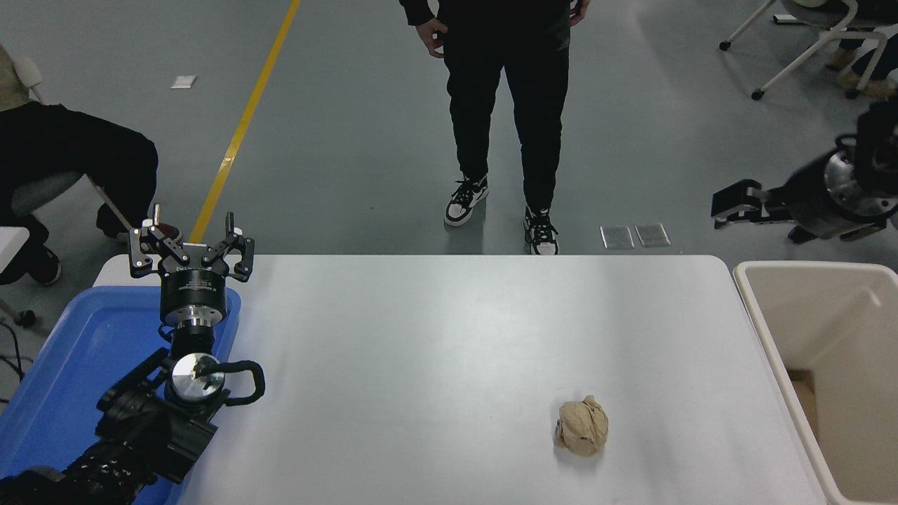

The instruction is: Pick up foil plate and place in dustbin

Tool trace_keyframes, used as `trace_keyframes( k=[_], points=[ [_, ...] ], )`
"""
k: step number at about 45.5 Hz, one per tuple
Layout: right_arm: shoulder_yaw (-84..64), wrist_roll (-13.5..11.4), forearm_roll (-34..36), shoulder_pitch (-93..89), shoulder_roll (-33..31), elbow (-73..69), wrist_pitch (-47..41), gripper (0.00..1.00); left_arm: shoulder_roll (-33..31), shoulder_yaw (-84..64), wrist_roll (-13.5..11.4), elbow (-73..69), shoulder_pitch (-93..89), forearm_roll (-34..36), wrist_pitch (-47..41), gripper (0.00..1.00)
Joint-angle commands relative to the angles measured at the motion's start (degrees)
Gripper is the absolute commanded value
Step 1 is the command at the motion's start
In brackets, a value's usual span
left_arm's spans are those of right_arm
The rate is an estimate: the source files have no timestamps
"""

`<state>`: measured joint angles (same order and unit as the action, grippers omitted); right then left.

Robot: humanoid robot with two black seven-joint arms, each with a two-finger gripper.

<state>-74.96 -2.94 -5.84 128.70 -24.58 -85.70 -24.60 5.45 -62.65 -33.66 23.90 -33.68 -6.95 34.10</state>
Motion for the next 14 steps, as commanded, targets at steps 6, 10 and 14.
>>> trace_keyframes(
  k=[6,10,14],
  points=[
    [0.96,0.74,4.52,7.7,5.41,-8.08,-7.57,1.0,0.09,-0.02,-0.09,0.0,0.1,-0.08,0.0,0.99],
    [1.14,0.83,4.88,8.05,8.05,-8.08,-7.57,1.0,0.0,-0.02,-0.09,0.0,0.1,-0.08,0.0,0.99],
    [2.28,0.83,5.05,8.32,9.81,-7.73,-7.57,1.0,0.0,-0.02,-0.09,0.0,0.1,-0.08,0.0,0.99]
  ],
)
